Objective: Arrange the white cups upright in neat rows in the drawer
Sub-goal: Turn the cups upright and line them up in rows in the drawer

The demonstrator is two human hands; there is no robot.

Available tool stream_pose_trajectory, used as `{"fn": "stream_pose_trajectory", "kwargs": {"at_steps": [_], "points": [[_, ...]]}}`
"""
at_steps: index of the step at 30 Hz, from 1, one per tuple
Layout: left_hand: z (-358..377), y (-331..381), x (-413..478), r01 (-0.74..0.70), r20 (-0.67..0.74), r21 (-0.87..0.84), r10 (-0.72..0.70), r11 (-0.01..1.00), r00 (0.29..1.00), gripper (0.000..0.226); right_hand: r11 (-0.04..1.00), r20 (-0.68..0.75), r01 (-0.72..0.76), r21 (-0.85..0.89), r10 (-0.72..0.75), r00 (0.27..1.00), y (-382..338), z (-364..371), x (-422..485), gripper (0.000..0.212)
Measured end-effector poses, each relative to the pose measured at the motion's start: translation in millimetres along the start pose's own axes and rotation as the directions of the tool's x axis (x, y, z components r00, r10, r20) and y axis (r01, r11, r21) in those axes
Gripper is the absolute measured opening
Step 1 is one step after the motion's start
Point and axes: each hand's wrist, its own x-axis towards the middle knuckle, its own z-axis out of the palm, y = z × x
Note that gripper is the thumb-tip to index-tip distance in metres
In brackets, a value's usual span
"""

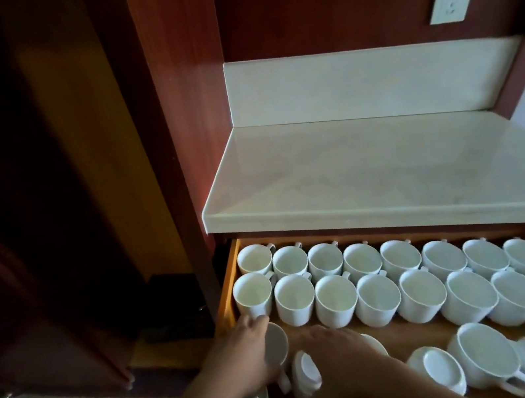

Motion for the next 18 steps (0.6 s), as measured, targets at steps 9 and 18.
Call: {"fn": "stream_pose_trajectory", "kwargs": {"at_steps": [9,18], "points": [[-32,0,-5,-0.173,-0.121,-0.122,0.158,0.977,0.98,0.049,0.947,-0.017,-0.127,0.294,0.138,0.99,10,-75,-20,0.074],[-100,31,-11,-0.301,-0.067,-0.742,0.38,0.599,0.922,0.101,0.347,-0.035,-0.045,0.937,0.223,0.974,17,-121,-17,0.056]]}}
